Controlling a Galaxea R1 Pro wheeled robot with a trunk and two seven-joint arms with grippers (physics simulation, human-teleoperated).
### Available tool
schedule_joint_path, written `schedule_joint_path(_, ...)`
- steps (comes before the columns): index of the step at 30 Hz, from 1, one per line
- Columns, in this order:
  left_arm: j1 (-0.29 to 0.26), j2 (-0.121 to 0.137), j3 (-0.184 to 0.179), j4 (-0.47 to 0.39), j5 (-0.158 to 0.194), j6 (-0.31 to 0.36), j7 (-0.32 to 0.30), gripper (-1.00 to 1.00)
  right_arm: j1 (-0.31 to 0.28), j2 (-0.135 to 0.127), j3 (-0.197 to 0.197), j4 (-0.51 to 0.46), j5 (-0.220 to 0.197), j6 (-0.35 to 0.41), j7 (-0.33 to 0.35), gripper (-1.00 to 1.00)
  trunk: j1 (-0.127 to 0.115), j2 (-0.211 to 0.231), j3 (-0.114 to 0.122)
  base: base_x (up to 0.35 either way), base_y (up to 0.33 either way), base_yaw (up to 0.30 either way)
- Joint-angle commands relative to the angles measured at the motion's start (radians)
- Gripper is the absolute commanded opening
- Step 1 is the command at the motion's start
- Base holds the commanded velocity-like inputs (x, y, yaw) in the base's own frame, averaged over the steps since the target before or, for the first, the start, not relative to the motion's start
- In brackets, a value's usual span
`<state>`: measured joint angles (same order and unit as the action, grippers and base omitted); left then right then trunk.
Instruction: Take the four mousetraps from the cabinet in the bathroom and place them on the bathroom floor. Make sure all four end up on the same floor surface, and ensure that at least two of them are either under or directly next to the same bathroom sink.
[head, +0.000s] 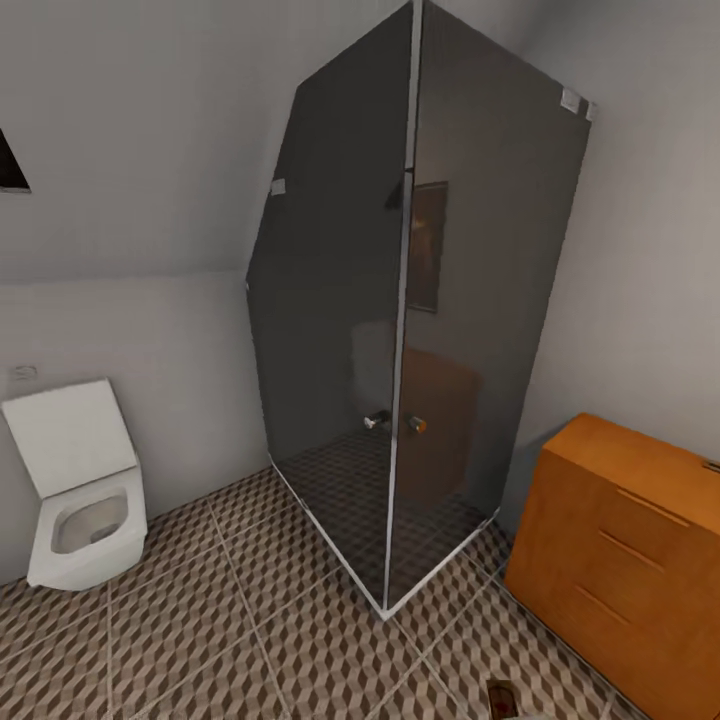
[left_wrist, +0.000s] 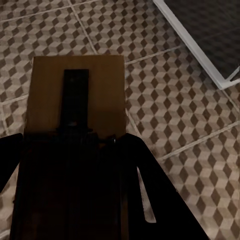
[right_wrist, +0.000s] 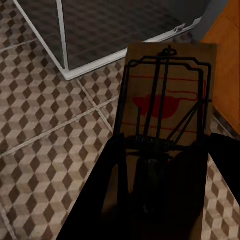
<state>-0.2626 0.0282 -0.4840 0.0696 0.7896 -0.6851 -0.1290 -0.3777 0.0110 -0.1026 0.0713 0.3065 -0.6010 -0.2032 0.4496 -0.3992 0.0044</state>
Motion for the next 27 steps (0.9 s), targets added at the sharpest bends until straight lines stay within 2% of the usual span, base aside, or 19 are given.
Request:
schedule_joint_path(1, -0.001, -0.001, -0.004, 0.004, 0.008, -0.004, -0.006, -1.00, -0.001, 0.000, -0.008, 0.004, 0.011, -0.005, -0.005, -1.00, 0.000, -0.001, 0.000, 0.000, 0.000, 0.300)
schedule_joint_path(27, -0.001, -0.001, -0.005, 0.004, 0.008, -0.004, -0.003, -1.00, -0.001, 0.001, -0.008, 0.004, 0.013, -0.005, -0.005, -1.00, 0.000, -0.001, 0.000, 0.000, 0.000, 0.300)
